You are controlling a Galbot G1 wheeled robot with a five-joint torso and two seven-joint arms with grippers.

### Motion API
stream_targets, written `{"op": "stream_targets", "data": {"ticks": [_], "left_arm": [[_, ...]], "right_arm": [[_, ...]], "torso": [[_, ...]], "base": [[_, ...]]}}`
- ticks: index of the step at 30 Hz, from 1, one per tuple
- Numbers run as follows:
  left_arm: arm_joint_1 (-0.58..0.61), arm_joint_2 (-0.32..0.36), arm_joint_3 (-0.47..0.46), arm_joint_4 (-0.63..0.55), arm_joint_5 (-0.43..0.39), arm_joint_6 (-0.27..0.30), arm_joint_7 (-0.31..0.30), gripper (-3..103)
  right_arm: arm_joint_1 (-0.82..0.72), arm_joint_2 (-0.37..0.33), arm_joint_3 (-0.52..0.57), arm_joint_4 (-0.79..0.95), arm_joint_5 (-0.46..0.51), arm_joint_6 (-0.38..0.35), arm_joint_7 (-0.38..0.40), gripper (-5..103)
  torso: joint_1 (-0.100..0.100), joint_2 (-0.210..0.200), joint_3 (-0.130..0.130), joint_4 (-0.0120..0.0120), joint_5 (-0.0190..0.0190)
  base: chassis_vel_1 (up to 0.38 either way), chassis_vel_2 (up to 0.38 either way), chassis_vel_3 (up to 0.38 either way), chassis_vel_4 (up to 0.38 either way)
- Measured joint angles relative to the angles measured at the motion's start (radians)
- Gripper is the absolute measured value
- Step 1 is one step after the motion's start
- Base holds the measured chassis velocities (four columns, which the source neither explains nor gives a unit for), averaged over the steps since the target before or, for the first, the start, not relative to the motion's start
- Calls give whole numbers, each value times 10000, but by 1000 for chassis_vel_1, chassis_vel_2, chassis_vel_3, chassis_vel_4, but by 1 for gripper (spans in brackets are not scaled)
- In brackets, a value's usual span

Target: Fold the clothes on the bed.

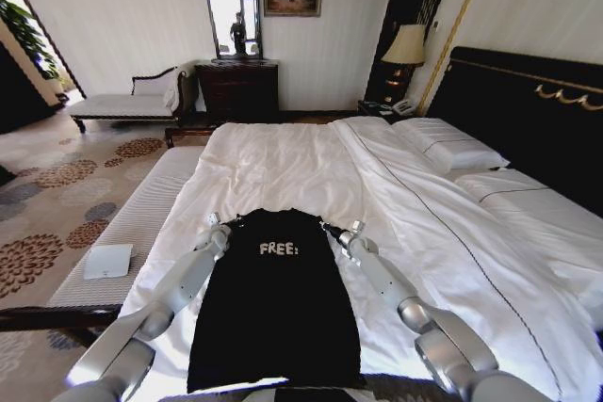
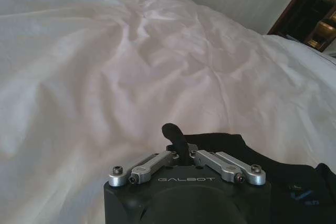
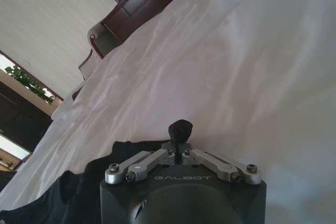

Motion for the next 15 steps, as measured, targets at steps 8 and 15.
{"op": "stream_targets", "data": {"ticks": [8, 15], "left_arm": [[-633, 114, -1, -74, -357, -7, -118, 2], [-1851, 73, 325, 604, -628, 20, 56, 2]], "right_arm": [[159, -412, -135, 862, 416, 133, 367, 1], [987, -495, -508, 642, 505, 447, 457, 1]], "torso": [[0, 0, 0, -1, -1], [0, 0, 0, -1, 2]], "base": [[0, 0, 0, 0], [0, 0, 0, 0]]}}
